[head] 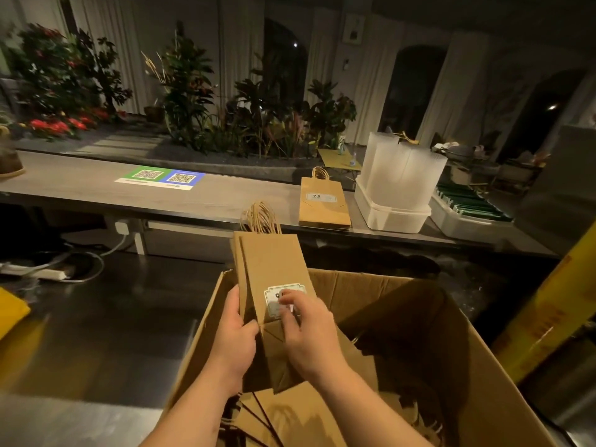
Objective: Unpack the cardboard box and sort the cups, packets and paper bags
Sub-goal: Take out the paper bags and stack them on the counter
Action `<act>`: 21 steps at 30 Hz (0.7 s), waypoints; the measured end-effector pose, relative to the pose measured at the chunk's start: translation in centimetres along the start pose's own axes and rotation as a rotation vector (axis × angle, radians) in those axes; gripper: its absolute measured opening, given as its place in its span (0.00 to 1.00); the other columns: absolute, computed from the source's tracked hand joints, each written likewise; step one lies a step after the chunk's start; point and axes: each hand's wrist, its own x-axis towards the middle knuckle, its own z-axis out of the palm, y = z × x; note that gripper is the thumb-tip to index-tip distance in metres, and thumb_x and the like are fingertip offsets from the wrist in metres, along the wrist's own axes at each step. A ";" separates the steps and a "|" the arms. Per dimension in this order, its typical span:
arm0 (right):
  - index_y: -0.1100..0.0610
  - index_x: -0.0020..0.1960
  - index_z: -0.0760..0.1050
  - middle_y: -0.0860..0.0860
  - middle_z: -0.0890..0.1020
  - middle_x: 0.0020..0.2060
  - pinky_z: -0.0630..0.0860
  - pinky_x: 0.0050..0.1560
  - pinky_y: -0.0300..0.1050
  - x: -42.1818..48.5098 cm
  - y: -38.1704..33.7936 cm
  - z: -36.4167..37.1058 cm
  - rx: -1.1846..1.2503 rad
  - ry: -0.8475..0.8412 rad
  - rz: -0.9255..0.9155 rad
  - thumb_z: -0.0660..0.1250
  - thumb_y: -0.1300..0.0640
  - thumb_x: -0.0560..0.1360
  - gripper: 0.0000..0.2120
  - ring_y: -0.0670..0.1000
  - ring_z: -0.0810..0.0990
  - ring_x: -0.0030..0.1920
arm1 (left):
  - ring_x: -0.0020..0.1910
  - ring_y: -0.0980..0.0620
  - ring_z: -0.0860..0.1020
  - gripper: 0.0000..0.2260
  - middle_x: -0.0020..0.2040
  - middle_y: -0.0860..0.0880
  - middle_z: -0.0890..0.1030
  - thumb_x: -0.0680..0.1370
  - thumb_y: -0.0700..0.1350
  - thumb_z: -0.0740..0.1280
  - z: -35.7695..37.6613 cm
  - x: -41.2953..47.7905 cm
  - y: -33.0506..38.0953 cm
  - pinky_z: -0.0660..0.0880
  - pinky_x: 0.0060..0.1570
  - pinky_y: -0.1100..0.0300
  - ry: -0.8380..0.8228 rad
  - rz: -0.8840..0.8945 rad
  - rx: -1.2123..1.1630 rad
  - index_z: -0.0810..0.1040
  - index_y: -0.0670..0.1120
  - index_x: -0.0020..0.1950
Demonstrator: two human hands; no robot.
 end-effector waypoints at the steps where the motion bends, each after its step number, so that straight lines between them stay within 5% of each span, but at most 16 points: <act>1: 0.45 0.65 0.76 0.36 0.74 0.63 0.70 0.72 0.51 0.5 0.7 -0.2 -0.093 0.040 -0.022 0.67 0.54 0.81 0.14 0.39 0.70 0.65 | 0.65 0.57 0.77 0.22 0.62 0.61 0.81 0.84 0.42 0.64 -0.1 0.0 0.0 0.73 0.68 0.45 -0.006 -0.007 -0.034 0.68 0.65 0.72; 4: 0.46 0.75 0.67 0.43 0.67 0.72 0.65 0.75 0.52 1.6 2.6 -1.7 -0.135 0.137 0.163 0.75 0.48 0.74 0.32 0.47 0.63 0.73 | 0.67 0.53 0.77 0.21 0.65 0.58 0.81 0.83 0.45 0.64 -0.2 0.1 0.2 0.72 0.68 0.41 -0.055 -0.024 -0.095 0.69 0.65 0.72; 6: 0.47 0.77 0.62 0.43 0.69 0.71 0.74 0.67 0.46 1.8 2.9 -2.1 0.257 -0.009 0.359 0.78 0.49 0.73 0.39 0.46 0.70 0.70 | 0.66 0.51 0.78 0.20 0.65 0.56 0.81 0.84 0.46 0.62 -0.2 0.2 0.1 0.73 0.67 0.40 -0.061 -0.023 -0.134 0.69 0.63 0.73; 9: 0.43 0.65 0.68 0.41 0.79 0.61 0.78 0.48 0.36 1.9 3.5 -1.2 0.419 -0.135 0.390 0.77 0.46 0.74 0.26 0.43 0.80 0.58 | 0.67 0.48 0.78 0.17 0.67 0.52 0.80 0.86 0.49 0.57 -0.2 0.3 0.1 0.74 0.67 0.38 -0.096 -0.037 -0.190 0.70 0.61 0.74; 13: 0.48 0.68 0.66 0.44 0.79 0.62 0.82 0.59 0.48 2.6 3.3 0.3 0.380 -0.136 0.344 0.76 0.46 0.74 0.29 0.47 0.80 0.60 | 0.67 0.53 0.77 0.18 0.66 0.57 0.80 0.85 0.48 0.61 -0.2 0.3 -0.4 0.71 0.70 0.42 -0.075 -0.027 -0.088 0.68 0.61 0.74; 17: 0.51 0.66 0.68 0.47 0.79 0.58 0.78 0.53 0.45 3.6 3.9 -0.6 0.469 -0.116 0.439 0.61 0.43 0.83 0.16 0.49 0.80 0.56 | 0.64 0.56 0.77 0.20 0.62 0.61 0.81 0.84 0.43 0.64 -0.4 0.6 -0.4 0.74 0.67 0.42 0.096 0.008 -0.027 0.70 0.70 0.64; 19: 0.52 0.69 0.70 0.51 0.80 0.55 0.80 0.50 0.46 3.2 6.4 -0.8 0.340 -0.118 0.529 0.59 0.42 0.84 0.19 0.52 0.81 0.53 | 0.64 0.53 0.78 0.21 0.62 0.59 0.81 0.84 0.43 0.63 -0.7 0.9 -0.3 0.74 0.65 0.39 0.180 0.019 -0.082 0.71 0.73 0.60; 21: 0.53 0.71 0.69 0.51 0.80 0.59 0.80 0.47 0.42 1.8 9.7 -0.4 -0.076 -0.331 0.541 0.67 0.42 0.80 0.25 0.49 0.80 0.51 | 0.64 0.51 0.78 0.21 0.63 0.58 0.80 0.84 0.43 0.63 -0.9 1.0 -0.3 0.75 0.63 0.38 0.255 0.048 -0.121 0.71 0.73 0.60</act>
